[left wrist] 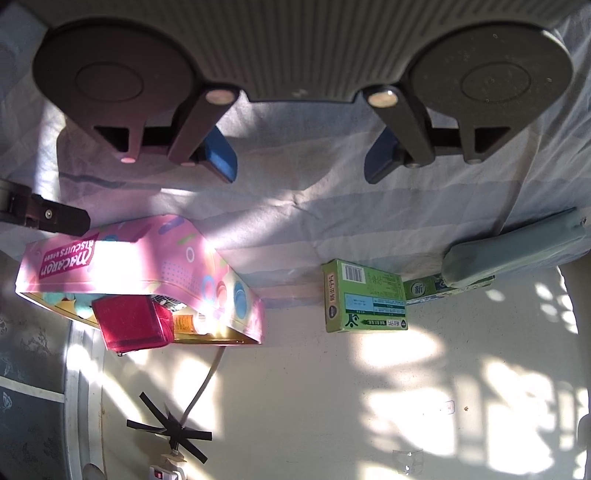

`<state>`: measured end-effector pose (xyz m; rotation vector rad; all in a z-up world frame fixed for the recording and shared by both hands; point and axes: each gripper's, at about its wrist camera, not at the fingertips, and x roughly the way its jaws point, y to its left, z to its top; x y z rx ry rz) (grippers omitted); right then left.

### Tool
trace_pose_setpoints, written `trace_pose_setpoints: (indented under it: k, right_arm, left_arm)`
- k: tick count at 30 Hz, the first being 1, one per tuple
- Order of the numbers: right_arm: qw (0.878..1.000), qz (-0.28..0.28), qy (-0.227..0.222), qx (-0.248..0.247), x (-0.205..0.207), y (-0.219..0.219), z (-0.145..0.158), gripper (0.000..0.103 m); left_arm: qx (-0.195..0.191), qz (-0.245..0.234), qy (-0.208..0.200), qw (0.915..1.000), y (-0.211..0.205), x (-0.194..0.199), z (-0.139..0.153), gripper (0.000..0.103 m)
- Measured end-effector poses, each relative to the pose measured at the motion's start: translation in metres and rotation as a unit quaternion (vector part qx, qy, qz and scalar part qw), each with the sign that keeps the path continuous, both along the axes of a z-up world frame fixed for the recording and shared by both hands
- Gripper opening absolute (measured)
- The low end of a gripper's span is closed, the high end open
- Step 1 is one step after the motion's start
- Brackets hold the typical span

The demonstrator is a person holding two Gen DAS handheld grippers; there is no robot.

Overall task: Organize objects
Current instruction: 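Move the right tool back to the green tissue box, then grasp the green tissue box with the right tool and lift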

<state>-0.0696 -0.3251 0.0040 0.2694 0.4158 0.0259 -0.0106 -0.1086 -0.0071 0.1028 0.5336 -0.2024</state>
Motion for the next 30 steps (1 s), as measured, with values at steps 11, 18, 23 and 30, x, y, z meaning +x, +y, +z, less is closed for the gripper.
trace_pose_setpoints:
  k: [11, 18, 23, 30]
  right_arm:
    - [0.986, 0.140, -0.021, -0.089, 0.038, 0.088, 0.029, 0.051]
    - [0.983, 0.151, -0.015, -0.101, 0.124, 0.139, 0.042, 0.060]
    - [0.983, 0.130, -0.007, -0.131, 0.191, 0.161, 0.044, 0.074]
    - [0.977, 0.138, 0.037, -0.158, 0.234, 0.176, 0.026, 0.035]
  left_arm:
    - [0.021, 0.116, -0.016, 0.9929, 0.102, 0.042, 0.005, 0.081]
    - [-0.081, 0.135, -0.004, 0.9874, 0.132, 0.047, 0.005, 0.081]
    - [-0.079, 0.122, -0.011, 0.9893, 0.129, 0.046, 0.006, 0.081]
    - [-0.104, 0.123, 0.006, 0.9870, 0.138, 0.054, 0.003, 0.081]
